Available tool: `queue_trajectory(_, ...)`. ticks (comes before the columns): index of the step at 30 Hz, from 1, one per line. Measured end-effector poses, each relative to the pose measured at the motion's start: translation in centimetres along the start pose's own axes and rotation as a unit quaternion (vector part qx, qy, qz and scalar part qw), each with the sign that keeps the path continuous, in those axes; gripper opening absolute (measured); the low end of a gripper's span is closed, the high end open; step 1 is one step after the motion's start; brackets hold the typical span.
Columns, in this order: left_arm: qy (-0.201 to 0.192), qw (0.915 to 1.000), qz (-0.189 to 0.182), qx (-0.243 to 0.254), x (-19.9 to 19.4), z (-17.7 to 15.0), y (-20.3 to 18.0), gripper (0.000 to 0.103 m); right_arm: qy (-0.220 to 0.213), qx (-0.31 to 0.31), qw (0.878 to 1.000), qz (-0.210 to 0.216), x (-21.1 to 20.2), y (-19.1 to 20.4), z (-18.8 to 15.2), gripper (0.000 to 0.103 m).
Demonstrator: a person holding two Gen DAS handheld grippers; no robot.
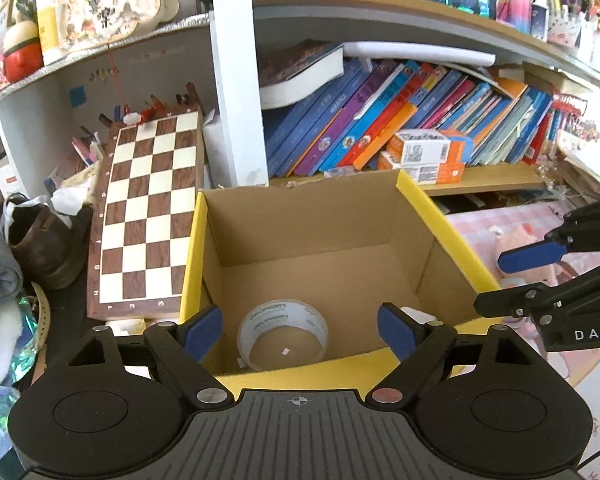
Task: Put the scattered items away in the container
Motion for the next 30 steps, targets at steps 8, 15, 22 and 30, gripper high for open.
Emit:
queue_trajectory(8,-0.021,0.9994,-0.005,-0.027,-2.1,-2.1,-1.6,0.087,-0.017,0.035,0.999,-0.015,-1.9,0.1,-3.0,0.045)
queue_trajectory(15,-0.018,0.9989,-0.02,-0.039,-3.2,-4.0,-3.1,0.087,-0.035,0.069,0.996,-0.035,-3.9,0.3,-6.1,0.051)
queue_trajectory(22,-0.011,0.9993,-0.025,-0.024,-3.6,-5.0,-4.7,0.087,-0.044,0.107,0.992,-0.053,-5.0,0.4,-9.0,0.056)
queue_trajectory(30,-0.005,0.9995,-0.03,-0.004,-3.9,-6.0,-6.7,0.087,-0.04,0.144,0.986,-0.079,-5.4,0.2,-11.9,0.062)
Point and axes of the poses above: each gripper's, at about its wrist camera, not at the fingertips, and x roughly the way its jaws point, y to its left, z to its top, the point moved 1 cm from there along x, roughly the way its jaws point, and after that the axes turned 14 degrees about y, right-handed, at the moved point
